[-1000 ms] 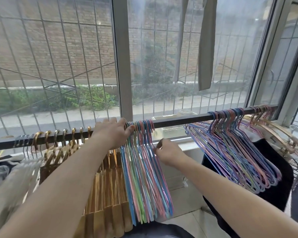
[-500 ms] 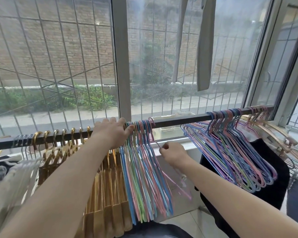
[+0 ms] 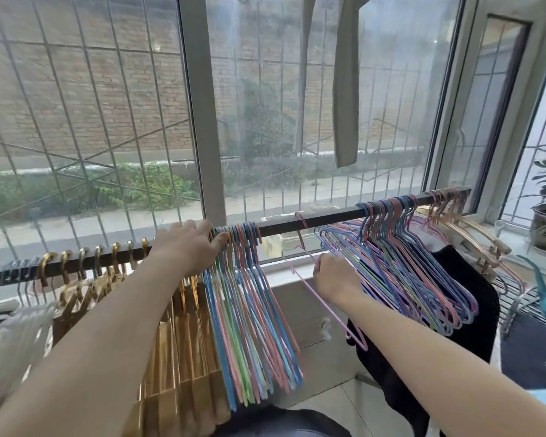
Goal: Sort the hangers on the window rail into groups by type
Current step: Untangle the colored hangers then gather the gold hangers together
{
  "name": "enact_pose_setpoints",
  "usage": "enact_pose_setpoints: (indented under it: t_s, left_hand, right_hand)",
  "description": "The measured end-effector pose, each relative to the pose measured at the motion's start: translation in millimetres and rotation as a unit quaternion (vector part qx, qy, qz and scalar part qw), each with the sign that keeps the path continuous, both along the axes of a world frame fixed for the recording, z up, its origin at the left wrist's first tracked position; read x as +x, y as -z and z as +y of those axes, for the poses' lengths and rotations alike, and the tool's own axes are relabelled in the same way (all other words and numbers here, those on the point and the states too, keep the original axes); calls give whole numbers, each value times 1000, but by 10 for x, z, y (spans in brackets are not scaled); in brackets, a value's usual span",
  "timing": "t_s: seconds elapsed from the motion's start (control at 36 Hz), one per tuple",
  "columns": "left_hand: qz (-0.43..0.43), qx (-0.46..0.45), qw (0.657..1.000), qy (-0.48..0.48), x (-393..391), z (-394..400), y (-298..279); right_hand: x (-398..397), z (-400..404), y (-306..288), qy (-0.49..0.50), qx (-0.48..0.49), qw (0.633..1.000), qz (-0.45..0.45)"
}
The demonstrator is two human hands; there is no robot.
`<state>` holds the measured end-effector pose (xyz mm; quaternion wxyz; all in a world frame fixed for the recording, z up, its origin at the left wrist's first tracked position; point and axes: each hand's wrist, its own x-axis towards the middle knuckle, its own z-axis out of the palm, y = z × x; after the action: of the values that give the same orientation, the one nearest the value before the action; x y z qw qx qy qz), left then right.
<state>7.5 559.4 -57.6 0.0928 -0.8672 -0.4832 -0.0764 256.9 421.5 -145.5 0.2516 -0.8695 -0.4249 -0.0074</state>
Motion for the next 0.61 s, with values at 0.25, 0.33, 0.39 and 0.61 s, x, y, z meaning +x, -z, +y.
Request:
enact_pose_setpoints:
  t_s: [0.25,0.33,0.39,0.61]
  left_hand:
    - [3,-10,1000,2,8,-6,-29]
    - [6,-8,1000,4,14,-18,-35]
    - [6,-4,1000,4,6,-17,-36]
    - [-4,-7,1000,0,-22,-41,-67]
  right_hand:
    - [167,46,-354,8,-36,997,-70]
    - [181,145,-455,0,-61,995,-77]
    - [165,207,-491,-3,-78,994,-76]
    - [119,141,73,-21,-142,989,-38]
